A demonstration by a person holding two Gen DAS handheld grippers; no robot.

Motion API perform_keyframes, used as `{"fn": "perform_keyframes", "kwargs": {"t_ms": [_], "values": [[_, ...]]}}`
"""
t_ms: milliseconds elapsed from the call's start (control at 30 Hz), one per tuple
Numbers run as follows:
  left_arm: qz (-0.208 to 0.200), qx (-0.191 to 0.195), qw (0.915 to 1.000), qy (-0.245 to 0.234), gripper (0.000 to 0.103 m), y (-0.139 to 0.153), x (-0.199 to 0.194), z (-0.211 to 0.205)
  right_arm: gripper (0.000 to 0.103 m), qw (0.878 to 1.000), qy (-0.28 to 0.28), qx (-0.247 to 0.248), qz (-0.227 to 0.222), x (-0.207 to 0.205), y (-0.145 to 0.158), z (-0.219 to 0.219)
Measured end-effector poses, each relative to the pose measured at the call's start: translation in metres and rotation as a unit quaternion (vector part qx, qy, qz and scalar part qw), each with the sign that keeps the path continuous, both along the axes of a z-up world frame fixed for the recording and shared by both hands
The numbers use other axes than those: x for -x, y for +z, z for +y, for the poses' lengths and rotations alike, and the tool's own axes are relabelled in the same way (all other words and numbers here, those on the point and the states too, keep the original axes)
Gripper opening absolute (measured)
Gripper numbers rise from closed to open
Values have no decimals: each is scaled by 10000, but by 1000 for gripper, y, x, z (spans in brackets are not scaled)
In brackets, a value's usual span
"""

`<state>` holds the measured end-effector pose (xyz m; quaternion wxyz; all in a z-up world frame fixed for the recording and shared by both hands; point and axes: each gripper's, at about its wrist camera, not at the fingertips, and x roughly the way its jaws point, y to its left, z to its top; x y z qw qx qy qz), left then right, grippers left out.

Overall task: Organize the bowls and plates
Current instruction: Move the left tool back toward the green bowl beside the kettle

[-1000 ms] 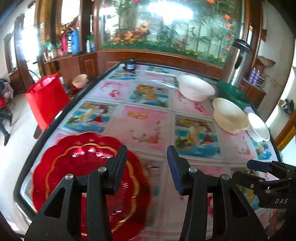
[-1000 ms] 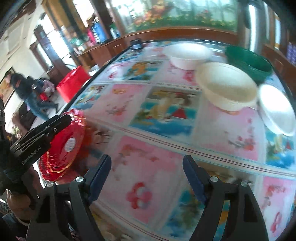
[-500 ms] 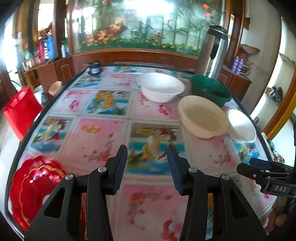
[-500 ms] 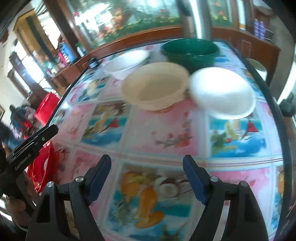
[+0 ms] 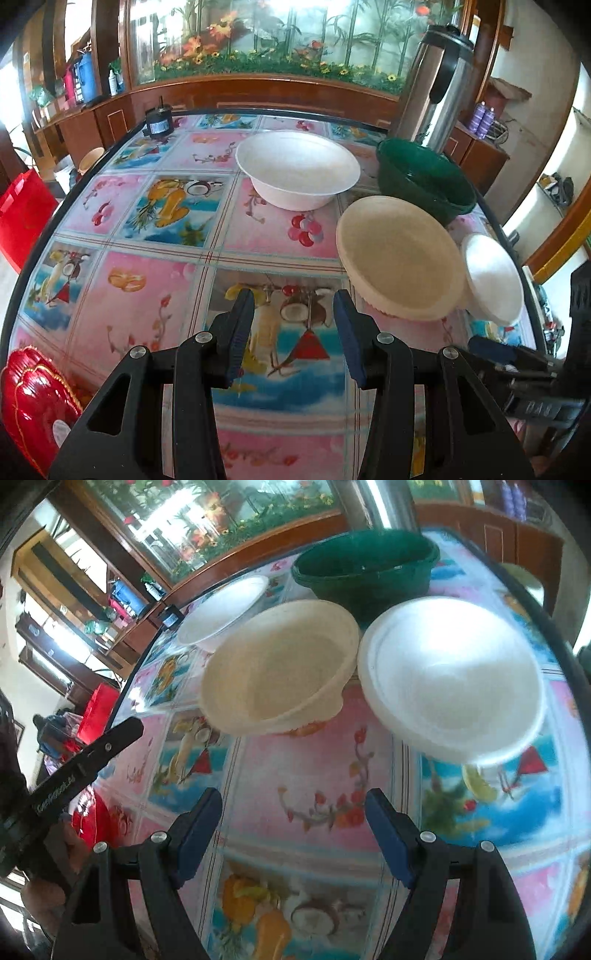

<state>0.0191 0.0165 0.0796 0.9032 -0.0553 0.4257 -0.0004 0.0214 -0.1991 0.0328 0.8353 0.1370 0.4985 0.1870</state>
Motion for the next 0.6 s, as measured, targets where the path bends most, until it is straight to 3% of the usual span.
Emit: {"fn": "perform_keyframes", "kwargs": {"t_ms": [167,300,467,600], "values": [[44,-51,10000,41,44,-4,-17,-3,80,9989,-463,-24,-81,-25,3,-21],[82,-69,9999,35,44,-7,-29,-7,80,9986,-526,-61,-75,-36,5,-28],[192,-55,9998,37,44,-8,-40,-10,80,9996,-252,-111,-49,-31,9,-18],[42,-83,9998,-153,44,7,-43,-19,80,9993,226,-184,-229,-19,29,-12]]}}
